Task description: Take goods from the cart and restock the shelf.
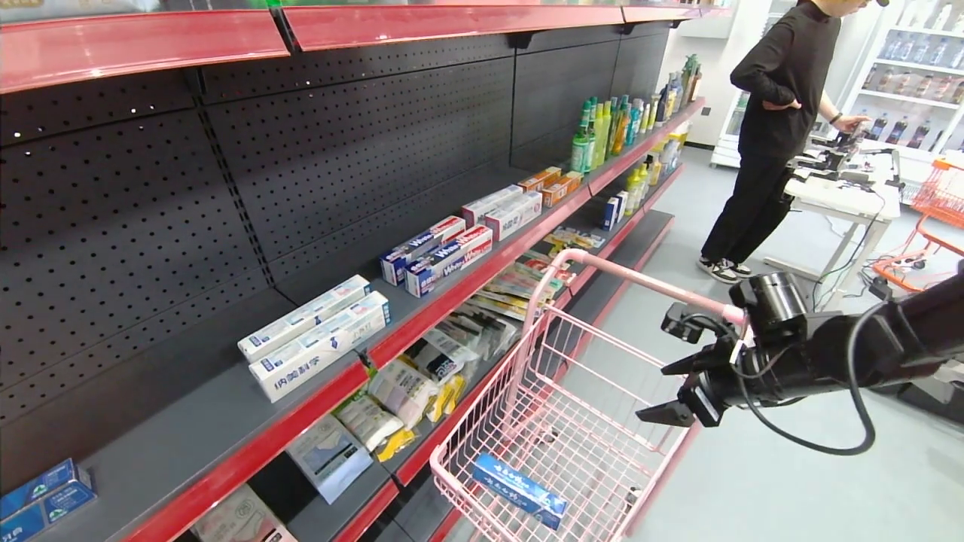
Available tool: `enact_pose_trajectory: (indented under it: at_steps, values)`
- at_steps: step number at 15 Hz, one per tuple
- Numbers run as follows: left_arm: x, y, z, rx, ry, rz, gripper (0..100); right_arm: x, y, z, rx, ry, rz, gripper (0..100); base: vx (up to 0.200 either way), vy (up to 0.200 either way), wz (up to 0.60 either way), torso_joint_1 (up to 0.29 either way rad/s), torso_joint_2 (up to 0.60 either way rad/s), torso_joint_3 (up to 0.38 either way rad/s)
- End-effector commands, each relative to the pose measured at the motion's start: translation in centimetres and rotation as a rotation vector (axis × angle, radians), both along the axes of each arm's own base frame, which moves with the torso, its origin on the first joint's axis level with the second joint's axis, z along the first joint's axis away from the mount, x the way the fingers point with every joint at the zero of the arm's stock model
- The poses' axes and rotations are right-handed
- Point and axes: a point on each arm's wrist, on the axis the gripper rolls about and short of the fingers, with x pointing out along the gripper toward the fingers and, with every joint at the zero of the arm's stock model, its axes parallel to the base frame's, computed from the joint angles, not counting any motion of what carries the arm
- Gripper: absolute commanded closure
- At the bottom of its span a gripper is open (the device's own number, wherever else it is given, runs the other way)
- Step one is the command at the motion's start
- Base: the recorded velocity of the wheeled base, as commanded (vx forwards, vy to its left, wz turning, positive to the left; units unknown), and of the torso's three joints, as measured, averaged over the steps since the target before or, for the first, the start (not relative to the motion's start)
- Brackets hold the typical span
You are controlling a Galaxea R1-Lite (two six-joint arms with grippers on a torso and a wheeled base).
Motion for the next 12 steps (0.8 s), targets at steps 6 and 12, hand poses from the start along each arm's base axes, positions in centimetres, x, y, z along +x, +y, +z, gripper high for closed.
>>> enact_pose_trajectory:
  at_steps: [6, 12]
  values:
    - [0.0, 0.0, 0.0, 0.0, 0.001, 0.001, 0, 0.4, 4.2, -5.0, -0.06, 0.127, 0.11, 0, 0.0, 0.0, 0.0, -0.053, 0.13, 0.069]
    - [0.0, 0.0, 0.0, 0.0, 0.001, 0.001, 0, 1.6, 5.4, -7.6, -0.094, 0.132, 0.193, 0, 0.0, 0.0, 0.0, -0.081, 0.17, 0.096]
